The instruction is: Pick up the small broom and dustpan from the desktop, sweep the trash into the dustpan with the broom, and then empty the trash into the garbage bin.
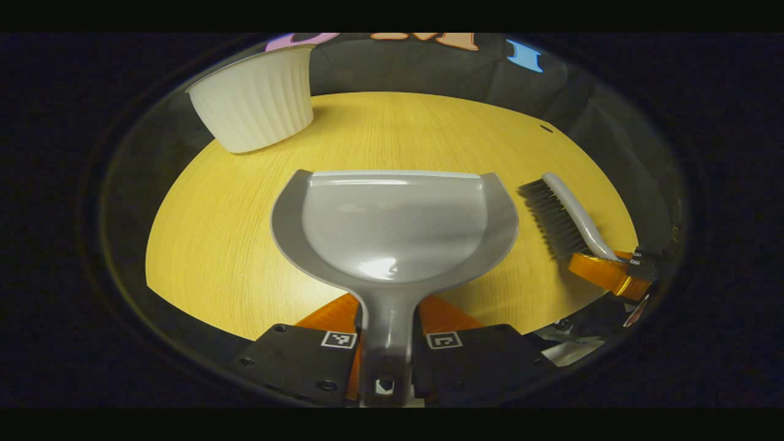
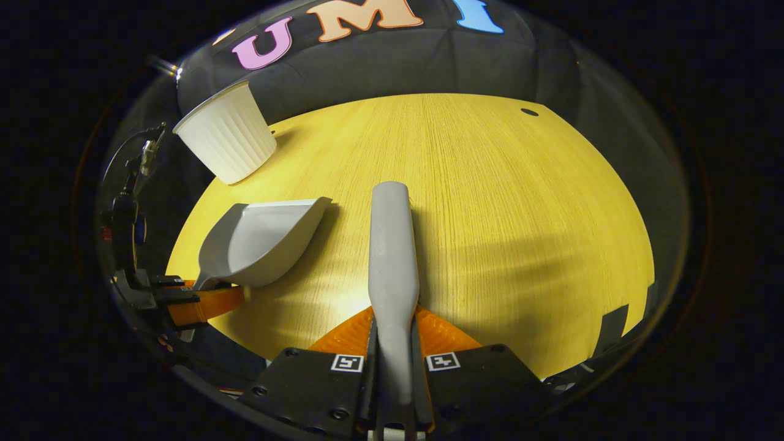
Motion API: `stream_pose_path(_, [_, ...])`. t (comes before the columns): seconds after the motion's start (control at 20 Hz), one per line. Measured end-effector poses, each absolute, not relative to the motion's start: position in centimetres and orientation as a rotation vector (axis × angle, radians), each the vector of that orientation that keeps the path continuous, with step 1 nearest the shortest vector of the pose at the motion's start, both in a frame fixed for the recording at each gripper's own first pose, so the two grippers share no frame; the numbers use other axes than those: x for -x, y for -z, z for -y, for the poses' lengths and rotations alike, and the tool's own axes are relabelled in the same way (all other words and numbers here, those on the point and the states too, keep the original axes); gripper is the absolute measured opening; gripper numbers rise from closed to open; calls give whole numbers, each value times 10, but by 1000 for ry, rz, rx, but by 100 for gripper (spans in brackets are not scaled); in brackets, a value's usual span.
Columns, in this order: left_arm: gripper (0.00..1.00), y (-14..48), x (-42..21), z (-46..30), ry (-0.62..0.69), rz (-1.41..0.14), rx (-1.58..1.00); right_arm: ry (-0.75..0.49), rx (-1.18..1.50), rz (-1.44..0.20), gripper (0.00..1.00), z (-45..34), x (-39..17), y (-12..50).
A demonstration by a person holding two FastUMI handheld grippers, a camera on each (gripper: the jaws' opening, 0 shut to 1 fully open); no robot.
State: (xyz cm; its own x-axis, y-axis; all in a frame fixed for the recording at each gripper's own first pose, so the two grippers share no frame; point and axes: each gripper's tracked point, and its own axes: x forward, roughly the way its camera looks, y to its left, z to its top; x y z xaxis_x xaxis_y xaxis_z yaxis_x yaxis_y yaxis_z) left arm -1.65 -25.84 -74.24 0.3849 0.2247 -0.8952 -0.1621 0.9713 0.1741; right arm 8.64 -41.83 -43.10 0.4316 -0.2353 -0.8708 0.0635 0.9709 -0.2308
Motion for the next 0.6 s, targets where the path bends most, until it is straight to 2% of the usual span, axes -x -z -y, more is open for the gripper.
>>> stream_pose_path(0.3, [35, 751, 17, 266, -264, -1141, -31, 164, 158, -1152, 24, 415, -79, 443])
stream_pose_path(0.35, [45, 751, 15, 268, -262, -1136, -27, 157, 150, -1154, 31, 412, -79, 444])
stream_pose_path(0.4, [50, 749, 15, 268, -257, -1133, -26, 151, 149, -1155, 29, 412, -78, 444])
stream_pose_path(0.45, [60, 749, 15, 269, -254, -1132, -28, 149, 150, -1161, 31, 411, -76, 445])
stream_pose_path(0.55, [69, 746, 18, 269, -260, -1131, -41, 144, 151, -1171, 44, 412, -74, 446])
stream_pose_path(0.6, [70, 745, 22, 269, -260, -1134, -39, 148, 151, -1173, 65, 411, -73, 446])
